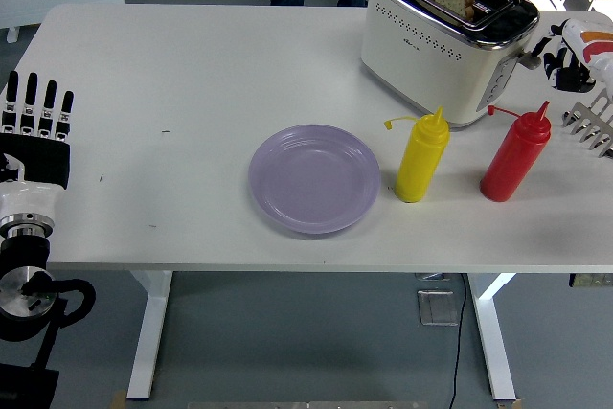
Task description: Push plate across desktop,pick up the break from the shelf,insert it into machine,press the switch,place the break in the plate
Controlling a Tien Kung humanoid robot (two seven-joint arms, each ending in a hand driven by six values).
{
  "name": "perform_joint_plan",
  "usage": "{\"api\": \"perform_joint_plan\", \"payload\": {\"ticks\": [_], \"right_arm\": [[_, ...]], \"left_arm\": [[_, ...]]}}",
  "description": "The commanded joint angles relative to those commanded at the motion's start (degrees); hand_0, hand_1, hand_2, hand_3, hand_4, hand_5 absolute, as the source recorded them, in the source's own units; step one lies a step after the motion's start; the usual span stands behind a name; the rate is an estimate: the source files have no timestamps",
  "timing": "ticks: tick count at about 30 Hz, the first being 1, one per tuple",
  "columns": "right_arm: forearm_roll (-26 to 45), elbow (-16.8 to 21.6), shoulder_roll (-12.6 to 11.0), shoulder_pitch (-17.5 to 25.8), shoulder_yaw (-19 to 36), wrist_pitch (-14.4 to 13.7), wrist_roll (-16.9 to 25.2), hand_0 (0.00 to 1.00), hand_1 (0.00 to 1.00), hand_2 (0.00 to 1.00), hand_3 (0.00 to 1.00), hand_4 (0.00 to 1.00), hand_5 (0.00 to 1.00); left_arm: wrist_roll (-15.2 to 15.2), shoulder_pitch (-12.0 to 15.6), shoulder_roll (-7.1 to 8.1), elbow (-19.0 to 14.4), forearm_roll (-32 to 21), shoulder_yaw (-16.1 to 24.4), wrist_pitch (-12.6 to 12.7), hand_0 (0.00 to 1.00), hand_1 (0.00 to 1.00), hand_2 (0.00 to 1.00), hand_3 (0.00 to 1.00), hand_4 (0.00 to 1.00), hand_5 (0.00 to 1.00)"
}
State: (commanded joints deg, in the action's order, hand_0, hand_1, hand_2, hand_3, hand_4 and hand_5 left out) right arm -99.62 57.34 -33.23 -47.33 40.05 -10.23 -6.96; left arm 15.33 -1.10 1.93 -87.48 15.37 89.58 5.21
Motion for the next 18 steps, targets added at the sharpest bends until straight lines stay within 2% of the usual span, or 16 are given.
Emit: {"api": "perform_joint_plan", "payload": {"ticks": [18], "right_arm": [[1.04,-1.43,0.29,0.05,-0.26,-0.43,0.34,0.244,0.181,0.257,0.534,0.373,0.002]], "left_arm": [[0.06,-0.02,-0.05,-0.01,0.00,-0.17,0.00,0.871,0.880,0.882,0.785,0.534,0.998]]}}
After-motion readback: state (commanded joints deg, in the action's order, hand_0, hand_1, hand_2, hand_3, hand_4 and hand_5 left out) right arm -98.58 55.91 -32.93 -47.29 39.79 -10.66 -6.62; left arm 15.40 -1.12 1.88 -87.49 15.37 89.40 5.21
